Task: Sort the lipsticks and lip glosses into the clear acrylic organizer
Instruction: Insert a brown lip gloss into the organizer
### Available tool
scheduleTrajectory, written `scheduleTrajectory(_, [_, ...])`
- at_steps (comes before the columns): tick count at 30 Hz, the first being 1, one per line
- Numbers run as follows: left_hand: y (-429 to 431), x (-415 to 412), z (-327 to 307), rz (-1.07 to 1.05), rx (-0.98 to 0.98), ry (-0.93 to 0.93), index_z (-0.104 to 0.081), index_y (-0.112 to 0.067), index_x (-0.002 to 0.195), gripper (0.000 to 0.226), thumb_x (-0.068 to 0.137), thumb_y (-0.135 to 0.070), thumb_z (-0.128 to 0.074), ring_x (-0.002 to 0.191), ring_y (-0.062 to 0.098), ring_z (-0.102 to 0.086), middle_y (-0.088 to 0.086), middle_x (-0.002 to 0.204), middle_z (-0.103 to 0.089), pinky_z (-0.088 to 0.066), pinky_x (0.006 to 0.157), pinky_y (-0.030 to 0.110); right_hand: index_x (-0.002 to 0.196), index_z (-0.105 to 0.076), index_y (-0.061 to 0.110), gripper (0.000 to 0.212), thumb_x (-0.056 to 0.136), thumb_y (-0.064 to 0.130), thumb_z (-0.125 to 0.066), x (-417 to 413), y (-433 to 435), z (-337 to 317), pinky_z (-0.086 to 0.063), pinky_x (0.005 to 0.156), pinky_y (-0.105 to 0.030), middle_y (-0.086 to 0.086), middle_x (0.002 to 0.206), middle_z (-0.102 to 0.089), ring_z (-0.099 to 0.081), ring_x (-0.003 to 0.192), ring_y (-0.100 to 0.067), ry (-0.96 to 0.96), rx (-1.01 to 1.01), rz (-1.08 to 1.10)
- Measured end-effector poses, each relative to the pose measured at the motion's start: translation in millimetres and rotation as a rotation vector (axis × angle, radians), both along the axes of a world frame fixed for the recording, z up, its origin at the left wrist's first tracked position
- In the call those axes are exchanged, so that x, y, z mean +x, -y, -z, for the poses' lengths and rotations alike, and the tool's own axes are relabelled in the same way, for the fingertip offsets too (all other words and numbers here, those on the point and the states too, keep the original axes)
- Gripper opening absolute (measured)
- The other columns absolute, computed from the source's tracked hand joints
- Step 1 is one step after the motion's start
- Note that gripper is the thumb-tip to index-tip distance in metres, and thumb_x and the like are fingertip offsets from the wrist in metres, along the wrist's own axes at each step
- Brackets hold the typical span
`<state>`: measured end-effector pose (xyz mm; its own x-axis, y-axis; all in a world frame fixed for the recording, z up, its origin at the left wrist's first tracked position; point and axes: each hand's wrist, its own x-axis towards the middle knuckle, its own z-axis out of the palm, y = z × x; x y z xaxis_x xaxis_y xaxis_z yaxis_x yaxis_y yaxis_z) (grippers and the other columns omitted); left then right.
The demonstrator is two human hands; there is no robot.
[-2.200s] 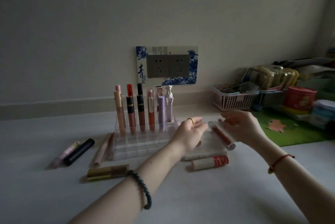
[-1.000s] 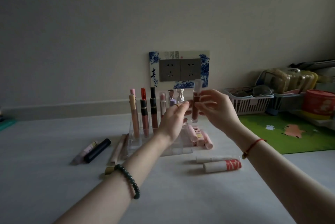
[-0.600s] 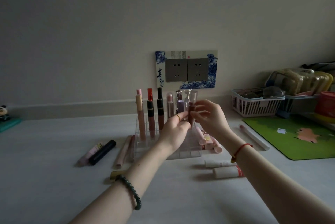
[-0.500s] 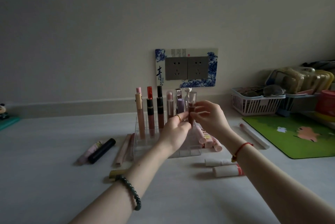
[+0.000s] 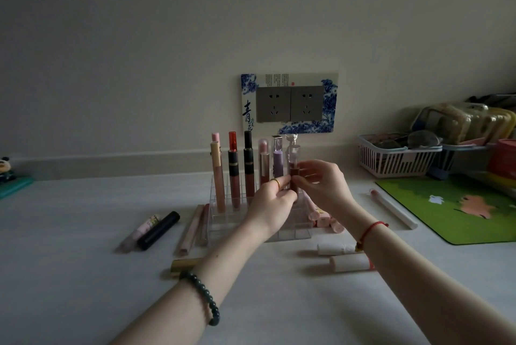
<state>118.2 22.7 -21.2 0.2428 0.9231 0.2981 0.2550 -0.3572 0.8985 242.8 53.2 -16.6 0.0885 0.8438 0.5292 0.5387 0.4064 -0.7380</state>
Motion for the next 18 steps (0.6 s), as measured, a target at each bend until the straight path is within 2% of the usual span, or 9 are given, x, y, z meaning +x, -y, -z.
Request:
scheduleTrajectory(4, [0,1,1,-0.007,0.009,-0.002,-0.055,-0.043,0.076,0.033,0.088,-0.013,-0.046,0.081,-0.014,-0.05,-0.031,0.082,-0.055,-0.035,0.068,0.008,0.095,-0.068,0.012,0.024,0.072,0.007,-0.069,1,2,0,-0.051,0.076,-0.023,-0.001,0.08,-0.067,-0.064,0.073,-0.011,-0.004,0.004,-0.001])
scheduleTrajectory(6, [-1,0,1,0.001,0.013,0.014,-0.056,-0.042,0.079,0.033,0.087,-0.011,-0.046,0.079,-0.018,-0.05,-0.032,0.083,-0.054,-0.037,0.066,0.003,0.096,-0.067,0.012,0.025,0.071,0.007,-0.069,2,4,-2,-0.052,0.078,-0.025,-0.002,0.081,-0.068,-0.064,0.074,-0.012,-0.005,-0.004,-0.014])
scheduleTrajectory(8, [0,-1,1,0.01,0.011,0.03,-0.058,-0.038,0.092,0.032,0.087,-0.008,-0.046,0.076,-0.025,-0.05,-0.031,0.085,-0.055,-0.036,0.064,-0.005,0.1,-0.066,0.011,0.028,0.072,0.008,-0.07,5,6,-5,-0.052,0.079,-0.025,-0.002,0.081,-0.067,-0.064,0.075,-0.012,-0.006,-0.013,-0.022])
scheduleTrajectory(11, [1,-2,2,0.001,0.006,0.058,-0.06,-0.031,0.097,0.03,0.087,-0.005,-0.048,0.075,-0.025,-0.05,-0.025,0.091,-0.059,-0.034,0.065,-0.007,0.104,-0.063,0.01,0.032,0.073,0.012,-0.07,15,10,-13,-0.05,0.077,-0.02,0.002,0.08,-0.065,-0.063,0.076,-0.009,-0.009,-0.007,-0.008])
scheduleTrajectory(13, [3,-2,3,-0.014,-0.003,0.064,-0.059,-0.02,0.11,0.029,0.087,-0.006,-0.049,0.086,-0.018,-0.052,-0.014,0.106,-0.06,-0.035,0.076,-0.003,0.105,-0.062,0.01,0.033,0.073,0.013,-0.069,26,16,-19,-0.048,0.071,-0.013,0.003,0.081,-0.064,-0.062,0.075,-0.005,-0.002,0.004,0.002])
scheduleTrajectory(15, [7,-2,1,-0.029,-0.005,0.041,-0.05,-0.01,0.126,0.038,0.088,-0.009,-0.049,0.102,-0.005,-0.049,-0.002,0.125,-0.056,-0.035,0.087,0.005,0.106,-0.062,0.009,0.033,0.073,0.012,-0.069,40,22,-22,-0.047,0.067,-0.01,0.003,0.083,-0.064,-0.062,0.075,-0.005,0.02,0.014,0.019])
scheduleTrajectory(18, [13,3,-5,-0.004,0.025,0.031,-0.053,-0.011,0.122,0.034,0.089,-0.008,-0.048,0.112,0.002,-0.048,0.003,0.133,-0.052,-0.035,0.094,0.009,0.106,-0.062,0.009,0.033,0.073,0.011,-0.068,66,33,-24,-0.048,0.07,-0.014,0.001,0.085,-0.065,-0.063,0.076,-0.007,0.047,0.035,0.072])
